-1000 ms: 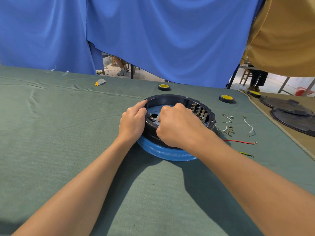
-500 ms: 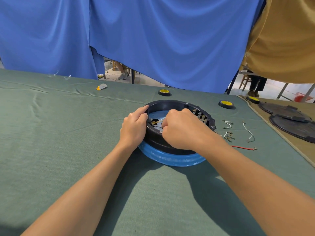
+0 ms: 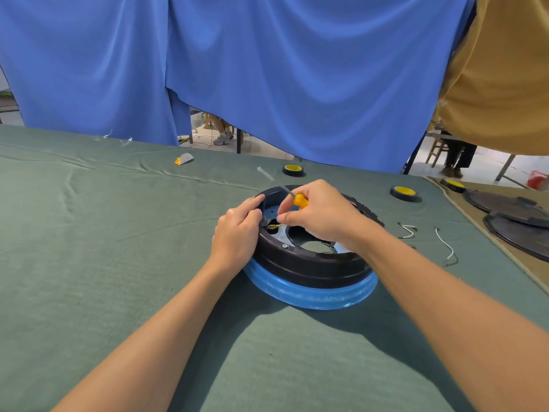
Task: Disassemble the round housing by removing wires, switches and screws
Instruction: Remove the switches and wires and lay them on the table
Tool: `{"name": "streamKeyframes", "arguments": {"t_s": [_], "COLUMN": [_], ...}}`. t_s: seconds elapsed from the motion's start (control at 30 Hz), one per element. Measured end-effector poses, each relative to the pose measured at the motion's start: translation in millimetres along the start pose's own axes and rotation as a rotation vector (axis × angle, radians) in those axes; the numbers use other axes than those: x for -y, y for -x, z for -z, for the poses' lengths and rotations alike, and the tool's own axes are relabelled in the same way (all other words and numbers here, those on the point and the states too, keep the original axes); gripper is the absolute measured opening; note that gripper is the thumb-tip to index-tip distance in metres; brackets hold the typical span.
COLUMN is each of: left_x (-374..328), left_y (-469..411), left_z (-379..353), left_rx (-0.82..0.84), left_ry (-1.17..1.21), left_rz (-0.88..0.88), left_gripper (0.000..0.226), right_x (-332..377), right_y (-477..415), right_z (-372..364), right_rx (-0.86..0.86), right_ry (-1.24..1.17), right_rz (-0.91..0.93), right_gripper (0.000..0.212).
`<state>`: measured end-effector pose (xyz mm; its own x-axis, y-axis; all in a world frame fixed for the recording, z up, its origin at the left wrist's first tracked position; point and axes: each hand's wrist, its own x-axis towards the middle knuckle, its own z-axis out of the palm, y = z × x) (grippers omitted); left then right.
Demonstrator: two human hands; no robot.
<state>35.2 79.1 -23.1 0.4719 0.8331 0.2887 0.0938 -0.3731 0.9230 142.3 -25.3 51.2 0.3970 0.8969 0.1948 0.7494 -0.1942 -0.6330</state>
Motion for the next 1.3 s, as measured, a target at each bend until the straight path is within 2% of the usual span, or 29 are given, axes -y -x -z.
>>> {"name": "streamKeyframes", "arguments": {"t_s": [0.17,0.33,0.43,0.53,0.63,0.77,0.9,1.13,1.3], "left_x": [-1,1,1,1,1,0,1,0,1], "left_y": [-1,-2,-2,0,0,-2,-2,-1,-1], "left_z": [-1,-1,-1,-1,0,0,0,0,0], "left_rx": [-0.003,-0.015,-0.029,-0.021,-0.014,-0.01,-0.014,-0.002,-0.01], "left_ry": [-0.005,-0.016,-0.017,-0.017,-0.013,-0.002,0.001,-0.014,-0.007], "left_rz": [-0.01,-0.009,-0.011,-0.023,-0.017,0.0,0.003,-0.011,-0.019], "left_gripper": [0.06,0.059,0.055,0.042,0.049,0.057,0.056,0.058,0.057], "right_x": [-10,-24,-27,-29,-30,-19,-12,-4,-2], "right_y": [-10,-9,-9,-11,-10,5,26,45,45], "right_z": [-8,-3,-6,-9,-5,10,16,7,5], "right_rx": [0.067,0.101,0.087,0.087,0.053,0.005,0.038,-0.05,-0.033], "right_ry": [0.101,0.093,0.138,0.221,0.256,0.264,0.309,0.512,0.567], "right_rz": [0.026,0.022,0.066,0.08,0.089,0.105,0.149,0.145,0.171], "right_gripper": [0.002,0.001,0.006,0.01,0.005,0.025,0.015,0.026,0.035]}}
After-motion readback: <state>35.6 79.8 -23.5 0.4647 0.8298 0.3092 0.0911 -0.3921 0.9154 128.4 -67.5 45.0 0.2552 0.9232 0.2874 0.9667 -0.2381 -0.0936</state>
